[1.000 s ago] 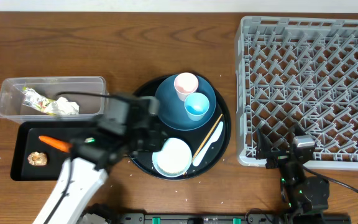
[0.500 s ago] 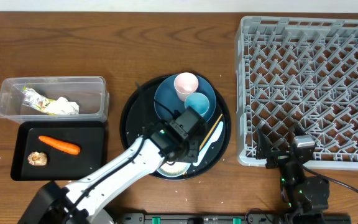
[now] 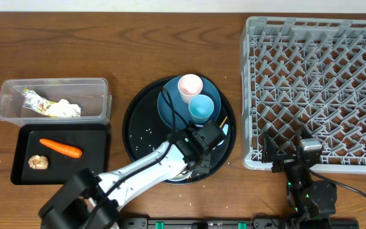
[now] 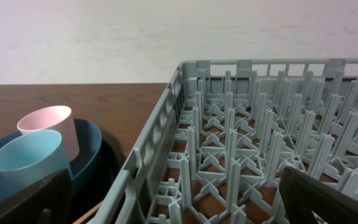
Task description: Sort waste into correct bins and load items into the dishwasher rack
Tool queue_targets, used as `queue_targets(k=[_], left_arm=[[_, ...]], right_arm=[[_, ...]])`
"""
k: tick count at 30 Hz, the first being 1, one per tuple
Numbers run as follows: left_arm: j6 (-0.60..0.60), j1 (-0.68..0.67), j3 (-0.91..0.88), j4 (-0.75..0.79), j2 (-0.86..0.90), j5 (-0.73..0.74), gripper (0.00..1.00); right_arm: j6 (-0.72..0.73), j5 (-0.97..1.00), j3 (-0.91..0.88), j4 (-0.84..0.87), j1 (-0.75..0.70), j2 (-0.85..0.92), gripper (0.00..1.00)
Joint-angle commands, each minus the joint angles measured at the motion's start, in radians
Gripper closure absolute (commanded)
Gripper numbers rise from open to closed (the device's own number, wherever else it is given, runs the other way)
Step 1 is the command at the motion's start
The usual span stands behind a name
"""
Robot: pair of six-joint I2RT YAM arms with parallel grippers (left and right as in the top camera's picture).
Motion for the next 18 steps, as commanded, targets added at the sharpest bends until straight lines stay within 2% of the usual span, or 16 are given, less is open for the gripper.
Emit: queue_targets(k=[1,18], left_arm=[[-0.016,-0.003,0.013,0.000,0.022,-0.041,0.76],[-0.016,-0.003,0.002,0.017,0.031,-0.041,0.78]], right_arm=[[0.005,0.000,-0.001,-0.004,-0.010,-0.003,0.01],[0.005,0.000,-0.001,-0.004,-0.010,-0.003,0.01]])
